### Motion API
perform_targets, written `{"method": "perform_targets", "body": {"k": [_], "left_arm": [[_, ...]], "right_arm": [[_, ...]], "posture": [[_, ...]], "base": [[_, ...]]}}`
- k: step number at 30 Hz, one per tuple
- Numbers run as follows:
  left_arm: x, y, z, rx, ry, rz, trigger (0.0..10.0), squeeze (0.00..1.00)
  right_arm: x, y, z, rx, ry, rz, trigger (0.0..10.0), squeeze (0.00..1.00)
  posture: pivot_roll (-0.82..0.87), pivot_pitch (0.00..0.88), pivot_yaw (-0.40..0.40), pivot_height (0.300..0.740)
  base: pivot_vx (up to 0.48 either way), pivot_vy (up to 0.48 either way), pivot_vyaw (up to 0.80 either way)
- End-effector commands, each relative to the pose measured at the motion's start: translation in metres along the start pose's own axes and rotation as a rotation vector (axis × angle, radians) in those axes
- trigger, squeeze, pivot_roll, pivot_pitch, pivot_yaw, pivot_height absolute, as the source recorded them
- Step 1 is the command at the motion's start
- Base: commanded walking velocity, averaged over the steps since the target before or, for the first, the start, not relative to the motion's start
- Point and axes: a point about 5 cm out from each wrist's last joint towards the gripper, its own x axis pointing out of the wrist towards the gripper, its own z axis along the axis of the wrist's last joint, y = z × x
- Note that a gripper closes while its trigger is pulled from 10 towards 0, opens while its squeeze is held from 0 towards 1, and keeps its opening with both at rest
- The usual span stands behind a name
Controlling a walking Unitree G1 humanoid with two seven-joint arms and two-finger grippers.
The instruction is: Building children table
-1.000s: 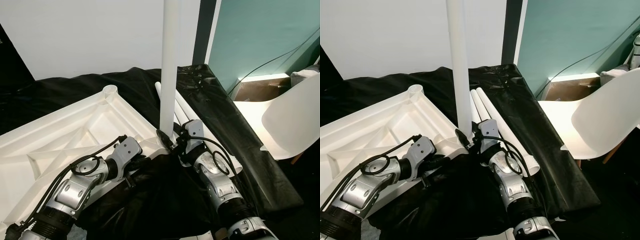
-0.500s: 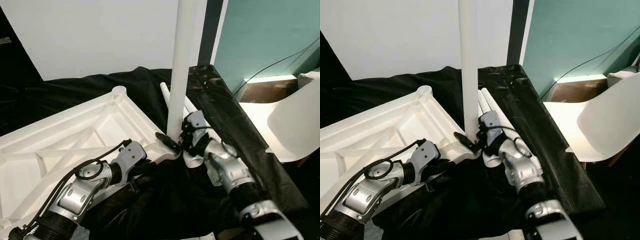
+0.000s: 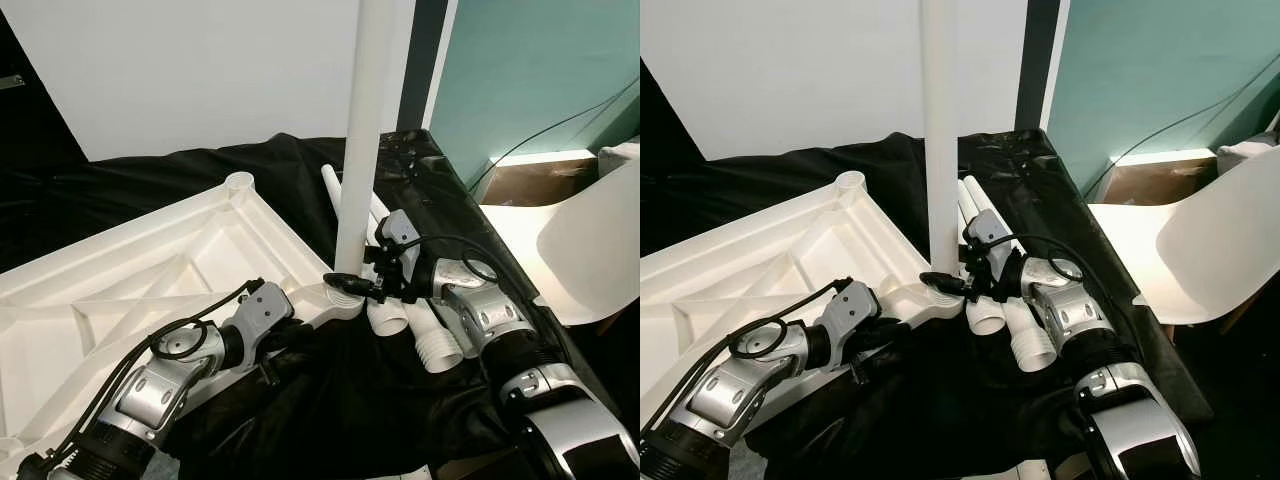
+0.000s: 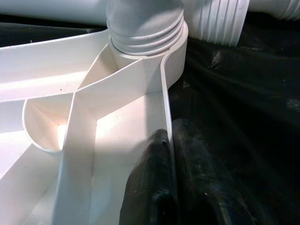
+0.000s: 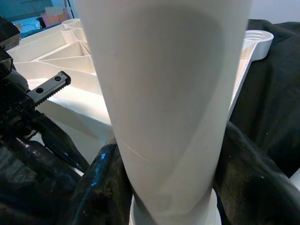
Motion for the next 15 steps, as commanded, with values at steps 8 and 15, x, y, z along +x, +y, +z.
{"method": "perform_targets", "body": {"k": [8,15], "left_arm": [[0.007,-0.020,-0.017,-0.046,0.061,-0.159,10.0,0.00],[0.009,-0.021,-0.016,-0.049,0.055,-0.160,10.0,0.00]], "right_arm": [[0.001,0.014,-0.016,0.030,0.038,0.001,0.0,0.00],[-0.004,0.018,-0.012,0.111,-0.241,-0.615,0.0,0.00]], "posture": [[0.06,0.000,0.012,0.740],[0.06,0.000,0.006,0.740]], "base": [[0.000,0.000,0.00],[0.000,0.000,0.00]]}}
